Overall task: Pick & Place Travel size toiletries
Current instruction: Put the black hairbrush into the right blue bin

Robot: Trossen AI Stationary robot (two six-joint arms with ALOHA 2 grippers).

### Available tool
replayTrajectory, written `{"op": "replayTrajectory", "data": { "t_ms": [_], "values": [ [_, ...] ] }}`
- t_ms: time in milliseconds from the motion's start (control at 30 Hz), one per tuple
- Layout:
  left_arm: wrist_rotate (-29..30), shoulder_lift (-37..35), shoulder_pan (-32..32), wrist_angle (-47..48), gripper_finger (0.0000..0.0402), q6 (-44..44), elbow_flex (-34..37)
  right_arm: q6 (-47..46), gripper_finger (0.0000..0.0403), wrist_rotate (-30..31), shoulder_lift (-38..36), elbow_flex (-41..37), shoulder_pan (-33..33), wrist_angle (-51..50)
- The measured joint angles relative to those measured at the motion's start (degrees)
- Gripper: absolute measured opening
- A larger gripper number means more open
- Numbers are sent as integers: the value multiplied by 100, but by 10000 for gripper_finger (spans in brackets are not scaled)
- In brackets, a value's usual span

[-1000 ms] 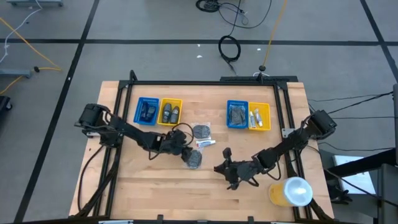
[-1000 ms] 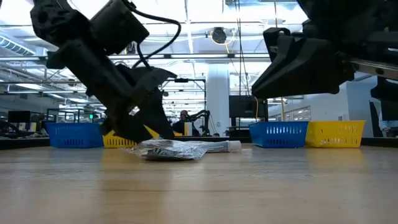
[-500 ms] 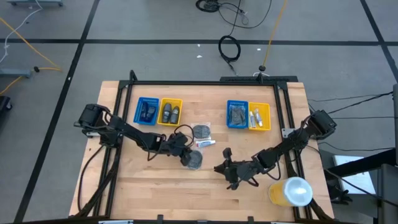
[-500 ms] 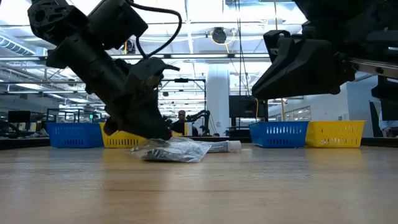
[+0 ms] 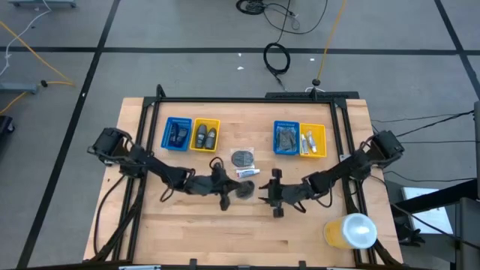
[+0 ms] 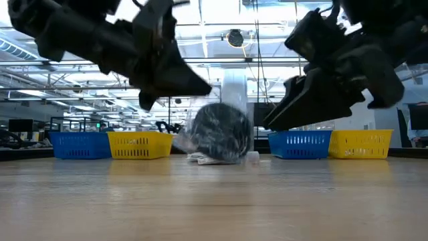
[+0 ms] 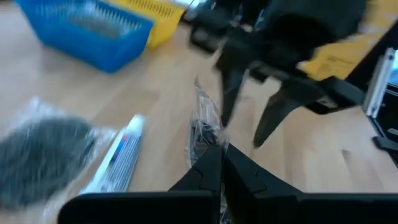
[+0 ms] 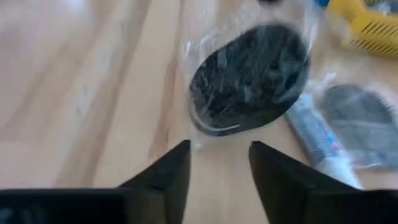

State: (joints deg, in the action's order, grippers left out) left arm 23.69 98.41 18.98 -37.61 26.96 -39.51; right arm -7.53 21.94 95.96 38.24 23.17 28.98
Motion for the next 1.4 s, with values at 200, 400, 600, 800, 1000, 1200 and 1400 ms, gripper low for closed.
{"op": "replayTrajectory", "data": {
  "t_ms": [200, 400, 600, 800, 1000, 1200, 1400],
  "values": [
    [194, 0, 275, -436, 3, -629, 0, -229, 219, -416, 0, -690, -300, 2026],
    [251, 0, 328, -901, 9, -1012, 0, -654, 212, -1096, -2, -1090, -607, 3413],
    [472, -2, 325, -1199, 7, -1303, 0, -895, 194, -1537, -4, -828, -870, 3317],
    [494, -2, 325, -1216, 5, -1335, 0, -659, 171, -2039, -2, -770, -1001, 3206],
    [496, -2, 321, -1326, 11, -1422, 0, -539, 115, -2075, 46, -765, -1079, 3061],
    [487, -9, 275, -797, 5, -960, -2, -486, 78, -2048, 48, -765, -1164, 2408],
    [491, -9, -152, 350, 62, -64, -2, -520, 93, -2071, -100, -711, -1202, 1685]
  ]
}}
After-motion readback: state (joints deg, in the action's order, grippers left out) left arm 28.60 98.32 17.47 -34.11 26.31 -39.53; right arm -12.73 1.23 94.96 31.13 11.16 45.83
